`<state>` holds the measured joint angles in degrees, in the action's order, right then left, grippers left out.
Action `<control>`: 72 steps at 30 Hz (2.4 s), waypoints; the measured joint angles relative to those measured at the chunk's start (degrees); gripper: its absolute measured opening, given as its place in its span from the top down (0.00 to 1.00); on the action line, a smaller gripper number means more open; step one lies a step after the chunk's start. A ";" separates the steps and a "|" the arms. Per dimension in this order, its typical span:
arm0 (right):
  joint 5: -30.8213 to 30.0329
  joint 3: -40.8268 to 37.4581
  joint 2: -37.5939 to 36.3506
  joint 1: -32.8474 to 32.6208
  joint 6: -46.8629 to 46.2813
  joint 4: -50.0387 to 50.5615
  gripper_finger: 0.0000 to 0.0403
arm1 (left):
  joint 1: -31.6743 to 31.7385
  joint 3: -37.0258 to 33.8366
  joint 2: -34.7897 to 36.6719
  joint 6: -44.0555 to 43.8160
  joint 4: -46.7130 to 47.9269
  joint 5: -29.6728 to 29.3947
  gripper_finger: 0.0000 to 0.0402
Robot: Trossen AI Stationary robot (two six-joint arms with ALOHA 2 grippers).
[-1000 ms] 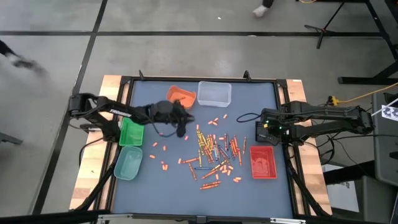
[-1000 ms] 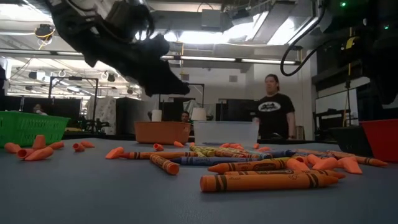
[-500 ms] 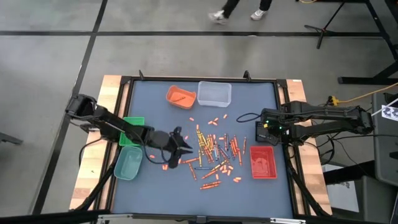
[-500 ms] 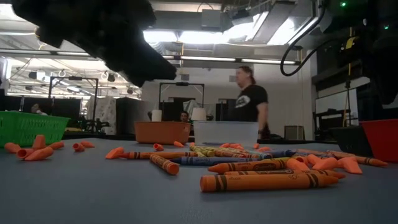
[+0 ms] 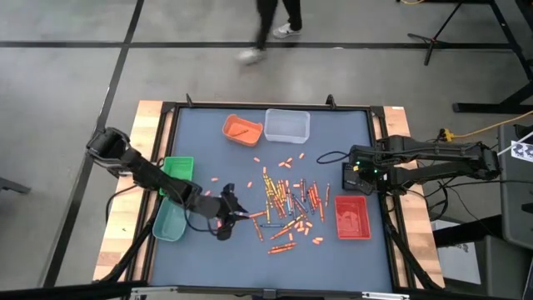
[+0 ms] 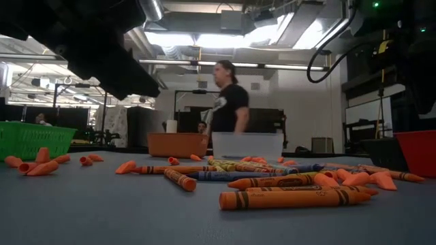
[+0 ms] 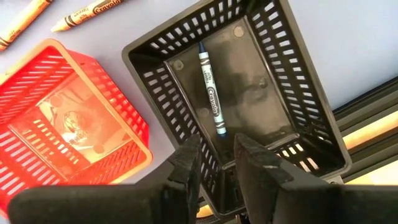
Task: Sort crayons
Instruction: Put the red crayon into the orange bin
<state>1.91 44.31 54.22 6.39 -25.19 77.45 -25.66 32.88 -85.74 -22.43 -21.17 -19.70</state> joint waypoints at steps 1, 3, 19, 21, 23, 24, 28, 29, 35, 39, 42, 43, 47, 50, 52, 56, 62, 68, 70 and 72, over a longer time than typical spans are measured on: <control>0.00 0.00 0.00 0.00 -0.02 0.00 0.76 | -0.07 0.00 -0.28 0.00 -0.11 -0.51 0.82; 0.00 0.00 0.00 0.00 -0.02 0.00 0.76 | -0.06 0.00 -1.22 -0.02 -0.06 -0.60 0.82; 0.00 0.00 0.02 0.00 -0.01 -0.02 0.76 | 0.01 0.00 -12.57 -1.53 -2.93 -0.71 0.82; 0.00 0.00 0.02 0.00 -0.01 -0.03 0.76 | 0.03 0.00 -13.05 -1.53 -2.93 -0.71 0.82; 0.00 0.00 0.02 0.00 -0.01 -0.02 0.76 | 0.03 0.00 -13.54 -1.57 -3.00 -0.75 0.82; 0.00 0.00 0.02 0.00 0.00 -0.02 0.76 | 0.03 0.00 -13.85 -1.57 -2.97 -0.75 0.82; 0.00 0.00 0.02 -0.02 -0.02 -0.04 0.76 | 0.03 0.07 -15.27 -2.62 -3.56 -0.78 0.82; 0.00 0.00 0.02 0.00 -0.01 -0.04 0.76 | 0.03 0.09 -15.67 -2.95 -3.57 -0.81 0.82; 0.00 0.00 0.02 0.00 0.00 -0.04 0.76 | 0.01 0.13 -16.55 -2.97 -4.15 -1.37 0.82; -1.21 0.00 0.02 -0.02 0.02 -0.03 0.76 | -0.01 0.13 -16.59 -2.98 -4.03 -2.01 0.85; -1.40 0.00 0.02 -0.02 0.14 -0.03 0.76 | -0.01 0.13 -16.60 -2.98 -3.85 -2.25 0.90; -1.38 0.00 0.02 -0.01 0.31 -0.02 0.76 | 0.00 0.12 -16.61 -2.98 -3.90 -2.27 0.92; -1.36 0.00 0.02 0.00 1.68 -0.02 0.76 | 0.03 0.02 -16.65 -2.95 -4.87 -2.46 0.97; -1.36 0.00 0.02 -0.02 1.70 -0.02 0.76 | 0.23 0.00 -16.68 -2.98 -5.18 -2.43 0.99; -1.33 0.00 0.02 -0.02 1.95 -0.02 0.76 | 0.43 0.00 -16.68 -2.96 -5.26 -2.34 0.99; -0.86 0.00 0.02 -0.02 4.03 0.00 0.76 | 0.98 0.00 -16.64 -2.98 -5.42 -1.97 0.99; -0.85 0.00 0.02 -0.02 4.64 -0.02 0.76 | 1.96 -0.16 -14.09 -2.56 -4.50 -2.09 0.98; -0.83 0.00 0.02 -0.02 4.66 0.00 0.76 | 3.45 -0.15 -10.84 -2.49 -4.56 -2.22 0.98; -0.85 0.00 0.02 -0.02 4.68 0.00 0.76 | 4.34 -0.13 -9.90 -2.47 -4.81 -2.28 0.98; -0.85 0.00 0.02 -0.02 4.68 0.02 0.76 | 5.30 -0.13 -9.16 -1.93 -4.83 -2.28 0.98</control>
<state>1.06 44.31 54.24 6.37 -20.51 77.47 -20.36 32.75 -94.90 -24.36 -26.00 -21.98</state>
